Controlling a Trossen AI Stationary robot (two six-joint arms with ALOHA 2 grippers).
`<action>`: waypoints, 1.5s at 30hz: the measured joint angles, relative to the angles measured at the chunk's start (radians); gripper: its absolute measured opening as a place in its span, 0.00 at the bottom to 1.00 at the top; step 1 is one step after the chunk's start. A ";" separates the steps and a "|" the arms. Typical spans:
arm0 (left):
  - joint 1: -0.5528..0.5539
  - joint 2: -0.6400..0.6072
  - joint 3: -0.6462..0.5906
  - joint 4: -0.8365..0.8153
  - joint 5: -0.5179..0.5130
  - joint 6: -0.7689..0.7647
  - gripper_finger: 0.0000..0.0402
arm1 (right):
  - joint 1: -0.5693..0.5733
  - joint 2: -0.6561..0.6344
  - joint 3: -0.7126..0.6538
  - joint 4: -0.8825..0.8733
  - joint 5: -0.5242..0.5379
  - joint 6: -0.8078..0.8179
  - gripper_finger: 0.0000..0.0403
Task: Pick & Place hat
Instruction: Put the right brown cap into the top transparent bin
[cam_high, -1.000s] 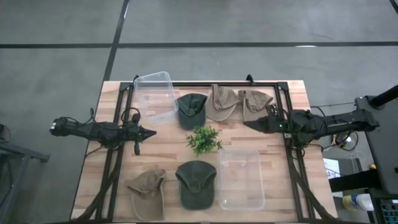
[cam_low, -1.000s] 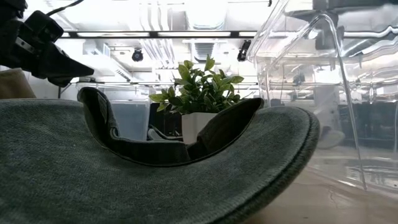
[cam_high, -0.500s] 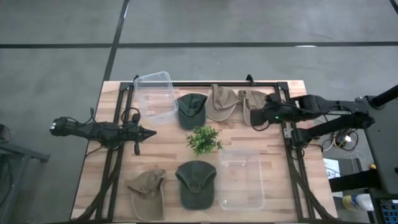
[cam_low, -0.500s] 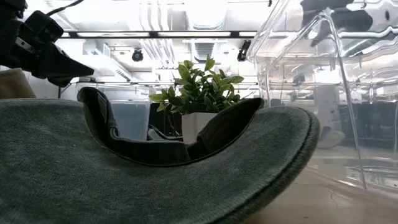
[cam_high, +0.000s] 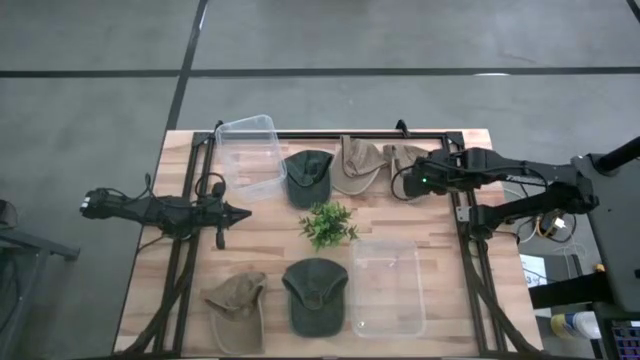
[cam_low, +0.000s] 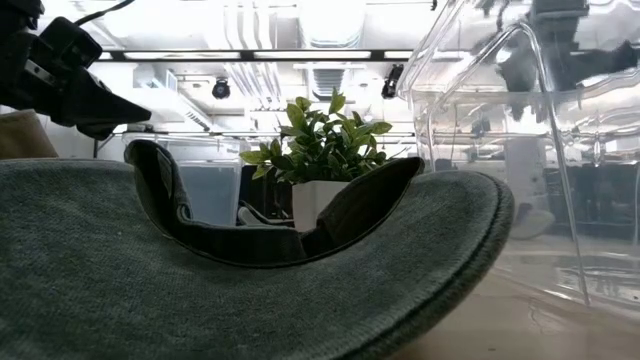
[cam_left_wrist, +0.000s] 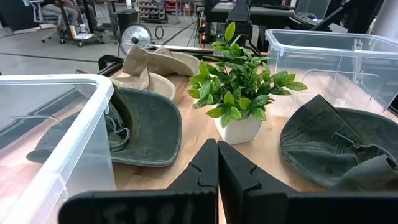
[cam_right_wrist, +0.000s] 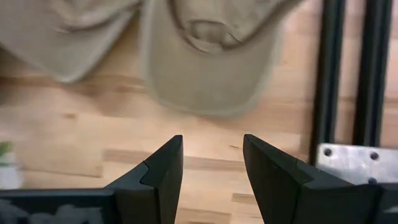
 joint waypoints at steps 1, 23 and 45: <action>0.000 0.000 0.000 0.000 0.000 0.000 0.00 | -0.012 -0.007 -0.028 0.007 -0.015 -0.005 0.41; 0.000 0.000 0.000 0.000 0.000 0.000 0.00 | -0.147 -0.175 -0.502 0.384 -0.020 0.176 0.36; 0.000 0.000 0.000 0.000 0.000 0.000 0.00 | -0.204 -0.129 -0.596 0.550 0.112 0.502 0.35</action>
